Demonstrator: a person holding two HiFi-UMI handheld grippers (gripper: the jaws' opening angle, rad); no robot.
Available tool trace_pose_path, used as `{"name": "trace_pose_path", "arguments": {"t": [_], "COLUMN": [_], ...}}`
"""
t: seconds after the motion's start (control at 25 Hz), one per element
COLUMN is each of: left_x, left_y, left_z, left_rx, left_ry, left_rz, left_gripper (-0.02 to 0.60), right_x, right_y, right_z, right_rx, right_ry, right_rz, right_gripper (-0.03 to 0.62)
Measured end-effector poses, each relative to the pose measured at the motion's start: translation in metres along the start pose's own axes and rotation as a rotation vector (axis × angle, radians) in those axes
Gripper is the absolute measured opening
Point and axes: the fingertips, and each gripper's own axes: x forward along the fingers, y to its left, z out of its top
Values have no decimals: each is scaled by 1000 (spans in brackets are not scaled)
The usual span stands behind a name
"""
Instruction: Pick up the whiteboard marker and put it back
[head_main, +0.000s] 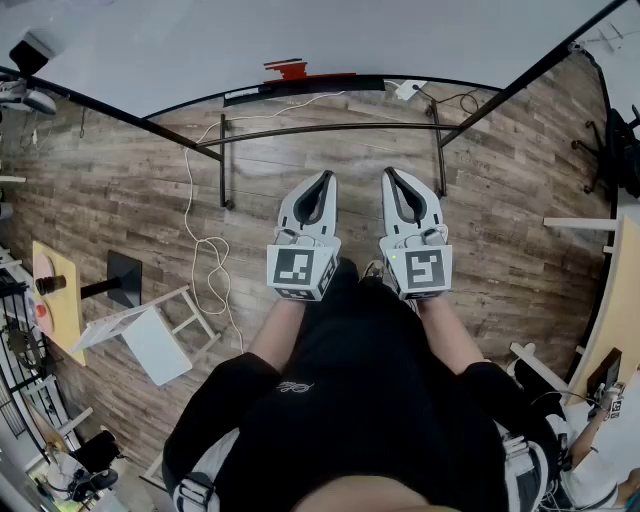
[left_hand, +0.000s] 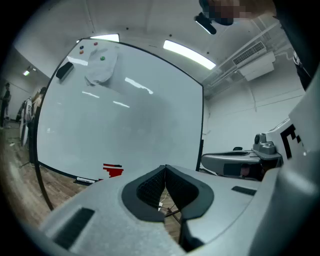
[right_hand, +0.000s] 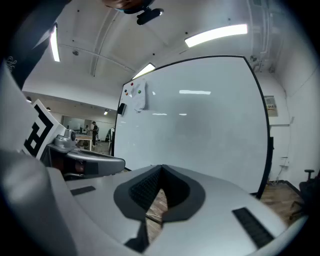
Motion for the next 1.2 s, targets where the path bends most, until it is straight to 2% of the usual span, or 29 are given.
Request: {"name": "trace_pose_path", "arguments": {"t": [0.28, 0.64, 0.96, 1.2], "left_x": [16, 59, 130, 153], "left_y": [51, 86, 132, 179], "left_z": [3, 4, 20, 25], "left_rx": [-19, -54, -46, -62], "left_ry": [12, 26, 27, 54], "left_rz": [-52, -32, 96, 291], "left_gripper": [8, 8, 8, 8], "right_x": [51, 110, 204, 266], "right_y": [18, 3, -14, -15], "right_z": [7, 4, 11, 11], "right_rx": [12, -24, -29, -32], "right_ry": [5, 60, 61, 89], "right_rz": [-42, -8, 195, 388], "right_gripper": [3, 3, 3, 3]}}
